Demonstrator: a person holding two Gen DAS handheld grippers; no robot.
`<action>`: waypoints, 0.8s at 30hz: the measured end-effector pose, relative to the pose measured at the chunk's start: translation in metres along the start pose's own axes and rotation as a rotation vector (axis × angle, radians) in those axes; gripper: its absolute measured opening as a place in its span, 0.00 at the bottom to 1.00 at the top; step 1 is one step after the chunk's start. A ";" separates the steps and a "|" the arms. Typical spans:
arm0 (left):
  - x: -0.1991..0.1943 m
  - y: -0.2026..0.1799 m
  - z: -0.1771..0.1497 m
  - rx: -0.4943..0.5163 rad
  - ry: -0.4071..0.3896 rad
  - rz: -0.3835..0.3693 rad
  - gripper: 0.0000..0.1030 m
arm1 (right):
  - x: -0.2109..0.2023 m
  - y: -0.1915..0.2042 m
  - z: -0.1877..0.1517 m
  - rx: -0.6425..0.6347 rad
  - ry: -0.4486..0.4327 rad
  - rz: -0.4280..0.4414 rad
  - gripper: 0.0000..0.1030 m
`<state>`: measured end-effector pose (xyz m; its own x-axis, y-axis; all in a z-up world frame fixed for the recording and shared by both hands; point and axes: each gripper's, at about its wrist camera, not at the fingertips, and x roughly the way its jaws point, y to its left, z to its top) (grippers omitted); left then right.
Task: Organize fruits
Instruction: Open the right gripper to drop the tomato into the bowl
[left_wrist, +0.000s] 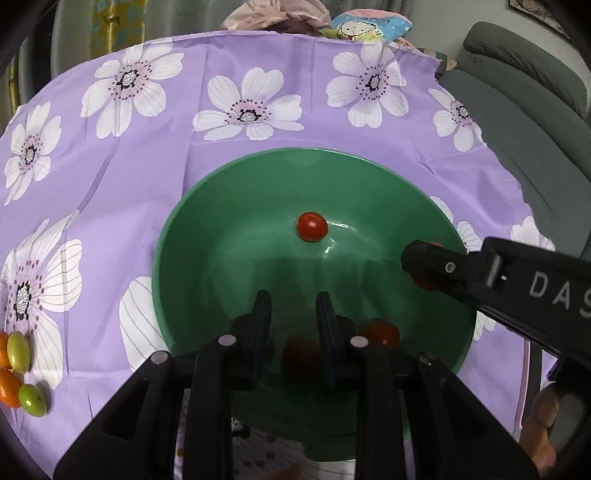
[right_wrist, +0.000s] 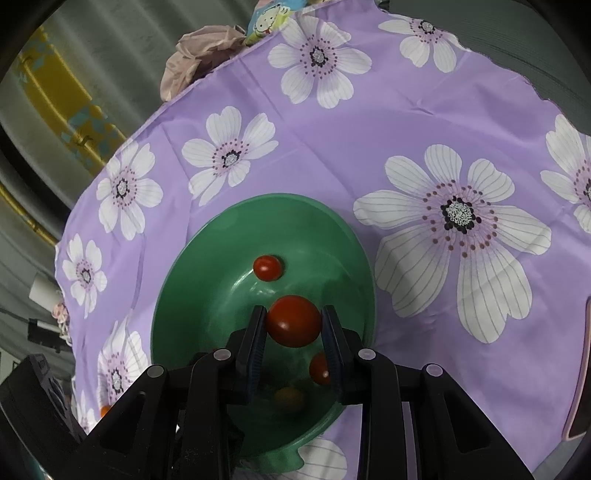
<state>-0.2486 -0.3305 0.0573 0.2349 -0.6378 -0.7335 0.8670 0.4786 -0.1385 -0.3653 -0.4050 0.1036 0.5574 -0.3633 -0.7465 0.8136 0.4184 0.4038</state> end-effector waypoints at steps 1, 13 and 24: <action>0.000 -0.001 0.000 0.002 0.000 0.004 0.23 | 0.000 0.000 0.000 0.001 0.000 0.000 0.31; 0.003 -0.007 0.002 0.004 0.013 0.012 0.24 | 0.001 -0.001 0.000 0.002 0.002 0.003 0.31; 0.002 -0.007 0.003 -0.017 -0.001 -0.011 0.32 | 0.001 0.000 -0.002 0.006 0.005 0.009 0.31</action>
<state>-0.2531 -0.3373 0.0585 0.2255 -0.6439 -0.7311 0.8621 0.4814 -0.1580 -0.3646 -0.4036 0.1016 0.5640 -0.3552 -0.7455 0.8094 0.4169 0.4137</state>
